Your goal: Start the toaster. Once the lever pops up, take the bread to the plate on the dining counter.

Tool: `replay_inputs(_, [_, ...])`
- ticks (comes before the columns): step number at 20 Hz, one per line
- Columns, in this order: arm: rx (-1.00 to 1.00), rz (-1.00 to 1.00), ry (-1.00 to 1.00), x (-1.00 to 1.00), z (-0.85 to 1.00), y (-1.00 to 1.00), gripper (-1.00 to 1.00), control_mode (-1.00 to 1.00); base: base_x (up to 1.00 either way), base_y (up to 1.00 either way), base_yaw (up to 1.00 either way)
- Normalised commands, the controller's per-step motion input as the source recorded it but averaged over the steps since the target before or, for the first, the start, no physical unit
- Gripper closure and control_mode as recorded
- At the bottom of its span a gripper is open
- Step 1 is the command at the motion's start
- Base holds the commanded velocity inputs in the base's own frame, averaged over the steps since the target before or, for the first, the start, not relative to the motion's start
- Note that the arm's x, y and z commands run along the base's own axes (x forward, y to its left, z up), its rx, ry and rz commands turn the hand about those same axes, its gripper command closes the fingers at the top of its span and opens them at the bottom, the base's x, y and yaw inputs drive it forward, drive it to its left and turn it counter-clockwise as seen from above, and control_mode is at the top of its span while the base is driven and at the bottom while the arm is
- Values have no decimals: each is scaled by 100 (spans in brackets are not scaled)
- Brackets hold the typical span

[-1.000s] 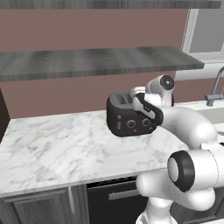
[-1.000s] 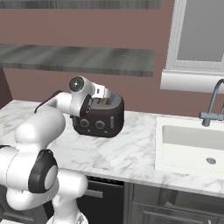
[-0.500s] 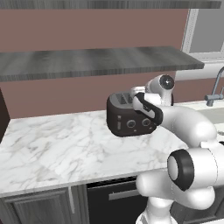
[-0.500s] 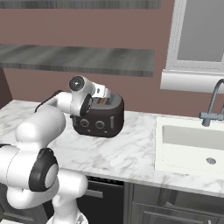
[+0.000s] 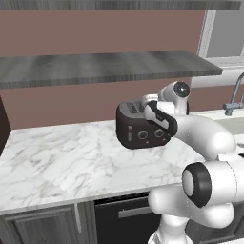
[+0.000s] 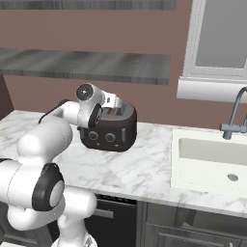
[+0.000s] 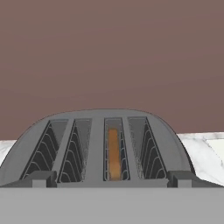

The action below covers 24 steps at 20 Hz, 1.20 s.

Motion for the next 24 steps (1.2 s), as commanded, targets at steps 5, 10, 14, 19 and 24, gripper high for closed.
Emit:
replay_inputs(5, [0,0,0,6,0,0,-100,-100,0,0,0])
replay_inputs(10, [0,0,0,2,-10,0,-100,-100,0,0,0])
replay_inputs(14, [0,0,0,0,-20,0,-100,-100,0,0,0])
replay_inputs(19, [0,0,0,0,-24,0,-100,-100,0,0,0])
replay_inputs(24, [0,0,0,1,-15,0,-100,-100,0,0,0])
